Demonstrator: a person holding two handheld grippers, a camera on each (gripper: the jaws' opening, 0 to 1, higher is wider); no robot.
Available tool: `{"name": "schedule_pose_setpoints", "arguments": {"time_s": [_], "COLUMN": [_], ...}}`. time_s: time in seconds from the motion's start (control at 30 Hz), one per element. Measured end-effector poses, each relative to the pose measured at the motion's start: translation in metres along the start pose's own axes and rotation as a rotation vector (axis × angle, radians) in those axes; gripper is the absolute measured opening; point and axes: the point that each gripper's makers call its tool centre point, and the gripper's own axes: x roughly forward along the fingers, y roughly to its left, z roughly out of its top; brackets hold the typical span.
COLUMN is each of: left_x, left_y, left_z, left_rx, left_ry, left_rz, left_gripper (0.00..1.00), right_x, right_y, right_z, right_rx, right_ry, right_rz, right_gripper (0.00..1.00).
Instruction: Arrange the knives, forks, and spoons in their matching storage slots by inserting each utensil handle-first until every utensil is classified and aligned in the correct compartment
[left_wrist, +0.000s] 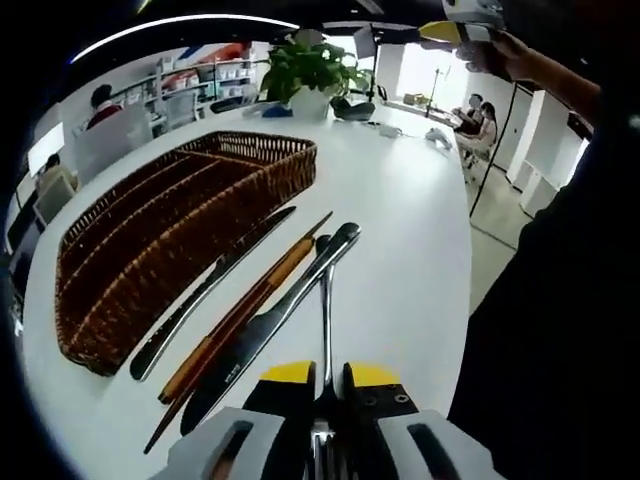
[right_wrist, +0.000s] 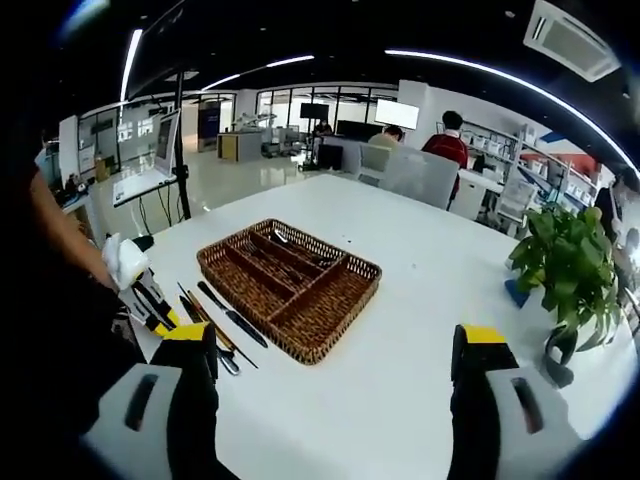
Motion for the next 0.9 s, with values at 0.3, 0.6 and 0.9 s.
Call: {"name": "schedule_pose_setpoints", "arguments": {"time_s": [0.3, 0.6, 0.9], "left_x": [0.002, -0.015, -0.027], "left_y": [0.003, 0.005, 0.008], "left_z": [0.003, 0.016, 0.032], "left_rx": [0.009, -0.052, -0.036], "left_ry": [0.030, 0.058, 0.015], "left_rz": [-0.002, -0.049, -0.049], "left_gripper": [0.02, 0.01, 0.00], "right_x": [0.001, 0.001, 0.002], "right_y": [0.001, 0.003, 0.006], "right_z": [-0.002, -0.002, -0.001], "right_rx": [-0.012, -0.022, -0.032], "right_ry": [0.005, 0.004, 0.005], "right_rz": [0.006, 0.016, 0.028], "right_gripper": [0.99, 0.99, 0.99]}}
